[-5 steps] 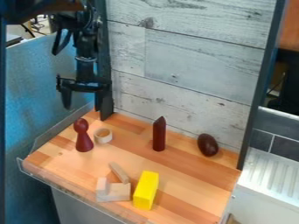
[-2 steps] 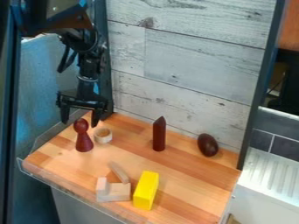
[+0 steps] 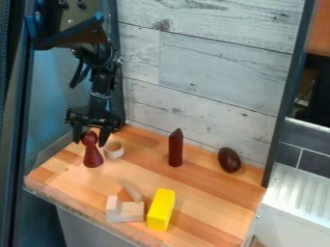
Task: Put the object on top of the yellow block
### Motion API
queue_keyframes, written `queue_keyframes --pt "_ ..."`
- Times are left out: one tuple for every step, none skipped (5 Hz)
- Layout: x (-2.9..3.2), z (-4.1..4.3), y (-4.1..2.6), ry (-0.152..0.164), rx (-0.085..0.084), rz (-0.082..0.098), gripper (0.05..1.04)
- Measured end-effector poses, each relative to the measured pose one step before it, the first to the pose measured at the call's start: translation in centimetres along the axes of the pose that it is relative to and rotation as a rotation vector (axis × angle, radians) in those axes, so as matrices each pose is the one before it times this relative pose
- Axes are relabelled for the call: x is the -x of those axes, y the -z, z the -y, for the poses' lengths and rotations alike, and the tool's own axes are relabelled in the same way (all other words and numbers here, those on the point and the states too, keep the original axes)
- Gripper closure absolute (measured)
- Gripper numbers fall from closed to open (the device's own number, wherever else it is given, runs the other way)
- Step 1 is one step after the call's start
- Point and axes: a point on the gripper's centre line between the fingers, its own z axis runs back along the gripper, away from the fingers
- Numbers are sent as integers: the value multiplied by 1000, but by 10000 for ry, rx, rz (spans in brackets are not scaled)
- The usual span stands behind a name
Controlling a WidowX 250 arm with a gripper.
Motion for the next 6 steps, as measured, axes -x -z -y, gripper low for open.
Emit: queue_keyframes --pt "164 519 42 88 158 1 490" --pt "1465 663 -1032 362 615 -241 490" --pt "760 107 -3929 101 633 578 490" --pt "1668 1386 -3789 291 247 868 490" --pt "1638 1752 -2040 480 -44 627 490" --pt "2293 1481 -1319 629 43 174 490"
